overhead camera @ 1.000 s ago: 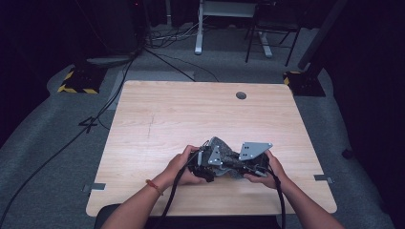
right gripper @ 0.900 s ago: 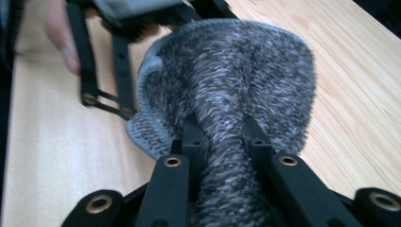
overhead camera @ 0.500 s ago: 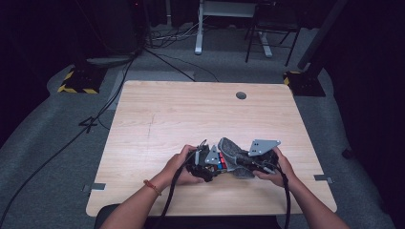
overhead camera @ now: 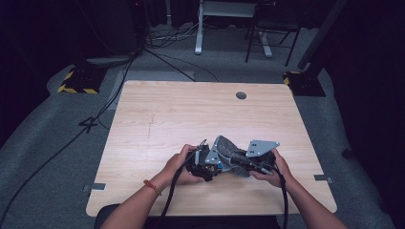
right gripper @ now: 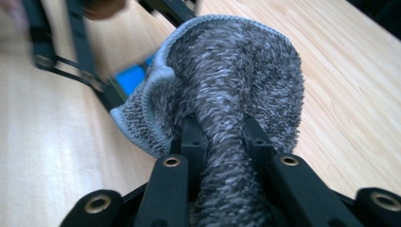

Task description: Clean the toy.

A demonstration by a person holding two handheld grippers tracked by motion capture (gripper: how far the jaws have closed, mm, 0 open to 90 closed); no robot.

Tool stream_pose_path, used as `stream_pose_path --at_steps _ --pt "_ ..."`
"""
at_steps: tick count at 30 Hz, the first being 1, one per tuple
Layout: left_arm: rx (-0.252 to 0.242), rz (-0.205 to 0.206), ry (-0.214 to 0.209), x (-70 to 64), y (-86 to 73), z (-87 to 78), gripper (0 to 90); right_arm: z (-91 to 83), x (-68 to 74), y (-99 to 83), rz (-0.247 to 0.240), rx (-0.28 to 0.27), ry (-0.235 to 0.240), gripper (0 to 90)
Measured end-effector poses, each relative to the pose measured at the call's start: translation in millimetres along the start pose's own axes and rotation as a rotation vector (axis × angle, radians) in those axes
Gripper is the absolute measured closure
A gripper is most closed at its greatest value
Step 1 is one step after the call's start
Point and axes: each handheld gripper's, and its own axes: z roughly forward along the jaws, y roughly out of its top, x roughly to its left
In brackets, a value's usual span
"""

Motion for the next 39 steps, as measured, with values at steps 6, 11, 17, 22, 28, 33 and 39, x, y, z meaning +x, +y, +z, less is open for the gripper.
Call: stream_pose_path --at_steps 6,11,17,22,28,33,39 --pt "-0.073 -0.012 0.010 1.9 0.3 -10.5 33.9 -0.4 -16.1 -18.4 0.106 -0.007 0.025 75.8" --pt "-0.108 -0.014 -0.006 0.6 0.7 -10.2 33.9 2.0 -14.0 -18.1 0.135 -0.052 0.118 75.9" --pt "-0.105 -0.018 -0.024 1.9 -1.1 -8.3 33.4 3.0 -10.5 -16.6 0.137 -0.087 0.159 76.0" --pt "-0.084 -0.012 -0.032 1.9 -0.1 -4.0 32.7 -0.2 -10.3 -15.4 0.130 -0.122 0.173 76.0" --pt "-0.051 -0.003 -0.030 0.9 0.3 0.9 32.4 0.0 -6.2 -12.0 0.099 -0.122 0.170 76.0" --pt "-0.015 0.009 -0.027 -0.3 2.1 6.9 32.3 1.8 -1.5 -7.1 0.079 -0.131 0.184 76.0" --pt "0.004 0.019 -0.024 0.0 0.6 9.8 32.9 6.3 6.0 -1.2 0.040 -0.095 0.145 76.1"
